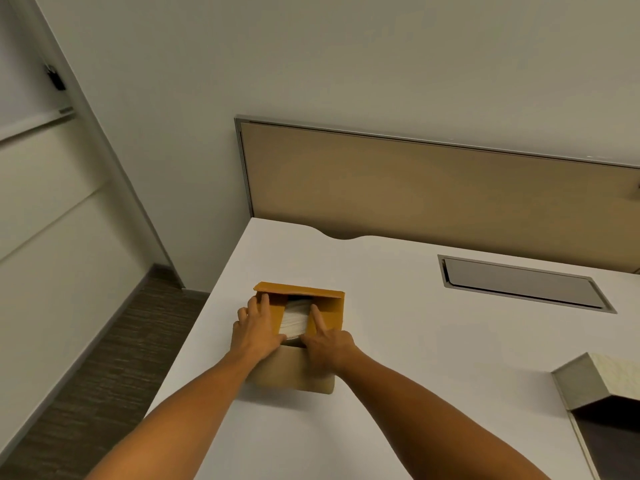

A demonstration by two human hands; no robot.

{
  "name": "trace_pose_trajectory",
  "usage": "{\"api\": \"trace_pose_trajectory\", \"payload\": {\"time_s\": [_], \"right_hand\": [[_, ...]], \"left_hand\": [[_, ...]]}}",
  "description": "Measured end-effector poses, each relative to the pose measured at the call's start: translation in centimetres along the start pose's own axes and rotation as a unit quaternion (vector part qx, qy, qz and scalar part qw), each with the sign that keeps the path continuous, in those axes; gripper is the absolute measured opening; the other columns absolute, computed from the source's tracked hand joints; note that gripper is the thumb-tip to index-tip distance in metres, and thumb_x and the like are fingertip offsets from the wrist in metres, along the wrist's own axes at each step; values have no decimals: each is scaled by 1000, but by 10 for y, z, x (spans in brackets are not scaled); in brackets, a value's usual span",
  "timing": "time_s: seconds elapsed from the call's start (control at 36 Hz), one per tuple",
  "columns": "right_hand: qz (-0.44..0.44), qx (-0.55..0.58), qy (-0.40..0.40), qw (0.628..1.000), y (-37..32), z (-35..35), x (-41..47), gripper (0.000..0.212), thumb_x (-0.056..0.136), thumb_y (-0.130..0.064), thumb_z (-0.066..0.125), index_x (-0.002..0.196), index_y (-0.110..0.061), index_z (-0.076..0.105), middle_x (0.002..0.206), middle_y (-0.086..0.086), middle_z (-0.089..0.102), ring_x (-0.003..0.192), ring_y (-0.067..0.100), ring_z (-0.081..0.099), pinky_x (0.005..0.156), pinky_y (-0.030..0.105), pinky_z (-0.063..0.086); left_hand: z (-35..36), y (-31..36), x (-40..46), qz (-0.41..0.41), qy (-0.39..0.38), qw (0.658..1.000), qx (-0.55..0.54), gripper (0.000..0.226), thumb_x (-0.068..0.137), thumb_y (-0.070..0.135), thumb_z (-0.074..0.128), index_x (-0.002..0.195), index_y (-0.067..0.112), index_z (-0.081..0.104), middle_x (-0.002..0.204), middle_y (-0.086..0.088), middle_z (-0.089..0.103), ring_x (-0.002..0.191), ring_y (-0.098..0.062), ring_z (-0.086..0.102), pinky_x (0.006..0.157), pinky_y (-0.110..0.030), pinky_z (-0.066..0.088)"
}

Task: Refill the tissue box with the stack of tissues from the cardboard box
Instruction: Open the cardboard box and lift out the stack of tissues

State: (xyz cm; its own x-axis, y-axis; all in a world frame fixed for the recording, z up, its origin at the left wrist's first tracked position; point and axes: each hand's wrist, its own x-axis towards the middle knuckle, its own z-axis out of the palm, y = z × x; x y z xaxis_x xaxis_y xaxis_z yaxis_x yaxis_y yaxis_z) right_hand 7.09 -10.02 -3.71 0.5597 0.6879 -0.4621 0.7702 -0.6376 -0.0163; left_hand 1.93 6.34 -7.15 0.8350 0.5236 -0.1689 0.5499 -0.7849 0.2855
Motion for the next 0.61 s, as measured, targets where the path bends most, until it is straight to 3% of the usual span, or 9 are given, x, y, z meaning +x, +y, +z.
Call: {"api": "trace_pose_trajectory", "payload": {"time_s": [0.06,0.11,0.22,0.31,0.47,0.56,0.61], "right_hand": [[8,31,15,999,1,-8,0,40,97,-38,57,135,-26,54,170,10,-11,106,37,67,86,43,58],[7,58,41,997,2,-12,-1,39,94,-43,55,126,-22,57,170,10,3,102,36,67,80,40,54],[28,91,105,990,7,-11,-2,46,96,-49,52,130,-18,52,162,9,25,99,32,67,78,36,56],[68,123,155,978,14,-14,-4,40,98,-41,56,128,-15,53,148,11,39,100,31,66,80,38,58],[139,255,178,940,31,-19,-7,40,94,-22,63,131,-13,51,129,12,54,107,31,64,92,39,59],[162,297,174,925,44,-23,-11,30,92,-21,61,121,-13,57,116,10,64,101,28,66,87,37,61],[180,322,162,915,54,-27,-15,23,87,-15,59,110,-14,59,103,8,69,91,27,70,82,40,63]], "left_hand": [[0,0,1,4,8,1000,-4,99,76,48,74,151,20,14,153,-11,32,131,-34,42,99,-44,49],[-2,0,2,13,11,1000,-19,93,81,46,69,152,21,13,152,-10,34,126,-32,45,93,-42,52],[-10,-4,7,16,47,996,-77,58,94,39,56,144,18,37,139,-12,53,115,-30,59,89,-39,56],[-18,-8,10,11,65,992,-110,37,97,32,53,129,13,54,124,-12,65,104,-29,67,83,-35,57],[-27,-20,12,-8,114,982,-152,20,98,22,55,107,7,64,96,-13,71,80,-26,69,60,-22,50],[-28,-35,13,-12,145,975,-167,17,97,18,56,98,3,65,86,-14,69,69,-18,63,53,-18,42],[-30,-45,16,-15,155,971,-184,18,96,17,60,101,0,65,87,-15,69,69,-18,60,57,-25,50]]}}
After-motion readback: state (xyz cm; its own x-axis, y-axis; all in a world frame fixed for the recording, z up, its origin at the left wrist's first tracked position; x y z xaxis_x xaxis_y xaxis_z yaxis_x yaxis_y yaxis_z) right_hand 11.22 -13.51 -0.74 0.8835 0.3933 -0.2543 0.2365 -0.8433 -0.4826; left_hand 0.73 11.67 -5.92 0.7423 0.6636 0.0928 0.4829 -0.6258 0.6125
